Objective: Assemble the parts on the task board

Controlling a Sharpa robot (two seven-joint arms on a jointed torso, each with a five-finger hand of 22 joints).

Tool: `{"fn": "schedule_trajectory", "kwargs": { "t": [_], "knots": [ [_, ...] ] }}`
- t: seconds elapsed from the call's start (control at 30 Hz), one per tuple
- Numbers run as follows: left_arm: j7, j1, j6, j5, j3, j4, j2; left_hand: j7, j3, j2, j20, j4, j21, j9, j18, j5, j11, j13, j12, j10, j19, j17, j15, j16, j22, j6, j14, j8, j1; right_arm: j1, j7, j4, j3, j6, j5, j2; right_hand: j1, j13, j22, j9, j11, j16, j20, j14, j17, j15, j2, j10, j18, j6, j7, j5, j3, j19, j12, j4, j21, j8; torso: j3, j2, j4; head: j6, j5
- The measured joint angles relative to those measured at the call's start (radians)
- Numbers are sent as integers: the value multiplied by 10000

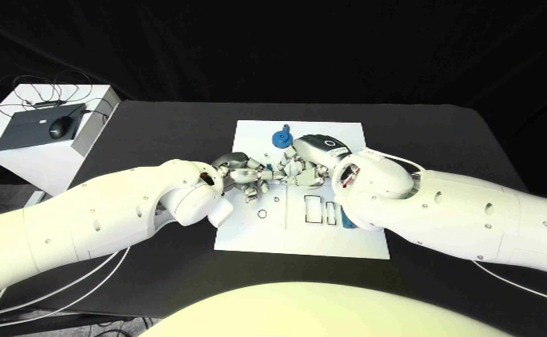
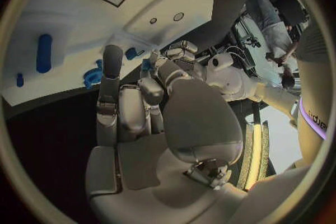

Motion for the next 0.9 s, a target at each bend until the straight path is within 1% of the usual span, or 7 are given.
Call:
{"fn": "schedule_trajectory", "kwargs": {
  "t": [0.13, 0.27, 0.37, 0.5, 0.73, 0.87, 0.9],
  "knots": [
    [31, 0, 18, 50, 0, -1, -1, -1, 834, -52, 0, -224, 0, 17, -5, -6, 1, 23, -97, 0, 0, 0, 0, 0, 0, 0, 0, -1, 40, 0, 0, -1, 0, 11, 0, 5, 0, 0, 0, 1, 0, 0, 0, 0, -1, 0, 0, 0, 0, 2, 2, 0, 0, 0, 0, 0, 0, -4, 3, -1, 0, 0, -1],
    [59, 0, 23, 114, -2, -6, -1, -1, 1630, -337, 0, -353, 0, 96, -10, -21, -1, 93, -147, 1, 0, 2, 0, 0, -1, 0, 1, -1, -245, 4, 0, 0, 5, 21, 0, 9, 0, -1, 0, 1, 1, 0, 0, 0, -1, 0, 0, 1, -1, 3, 3, 0, 0, 0, 0, 0, 0, 33, 3, -2, 1, 0, -2],
    [67, -3, 23, 156, -4, -9, -1, -1, 1869, -462, 0, -386, 0, 145, -12, -25, -23, 141, -204, 23, 0, 13, 0, 0, -1, 0, 1, -1, -370, 5, 2, 1, 5, 28, 0, 12, 0, -1, 0, -1, 1, 0, 0, 0, 4, 0, 0, 1, 0, 3, 3, 0, 0, 0, 0, 0, 0, 35, 2, -2, 2, 0, -2],
    [71, -4, 22, 204, -6, -11, -4, -1, 1871, -542, 0, -386, 0, 157, -12, -40, -24, 145, -204, 24, 0, 17, 1, 0, -1, 0, 1, 0, -451, 7, 5, 1, 6, 37, 0, 16, 29, 1, 0, -2, 1, 0, 0, 0, 8, 0, -29, 1, -1, 4, 4, 0, 0, 0, 0, -1, 0, 36, 0, -2, 2, 0, -9],
    [103, -6, 20, 329, -9, -9, -12, -1, 1985, -470, 0, -386, 0, 155, -11, -62, -23, 144, -273, 24, 0, 56, 1, 0, -2, 0, 1, -1, -486, 11, 9, -36, 9, 64, 4, 43, 40, 8, 0, -6, 15, 0, 0, 0, 7, 1, -40, 15, -1, 4, 5, 0, 0, 0, 0, -1, 0, 37, -2, -2, 8, 0, -9],
    [146, -8, 9, 431, -10, -9, -14, -22, 2652, -389, 1, -627, 61, 149, -86, -120, -63, 96, -471, 74, 0, 119, -13, 0, -2, 20, 19, -38, -405, 14, 14, -53, 12, 72, 9, 60, 40, 8, 0, 1, 15, 0, 1, 0, 7, 1, -40, 15, -1, 5, 6, 0, 0, 0, 0, -1, 0, 37, -2, -2, 8, 0, -1],
    [165, -8, 4, 470, -11, -10, -14, -39, 2910, -389, 1, -707, 113, 149, -151, -135, -35, 74, -541, 118, 1, 146, -35, 0, -3, 37, 48, -46, -405, 15, 16, -57, 13, 74, 10, 65, 40, 7, 0, 4, 16, 0, 1, 0, 7, 0, -40, 15, -1, 5, 6, 0, 0, 0, 0, -1, 0, 37, -2, -2, 8, 0, 2]
  ]
}}
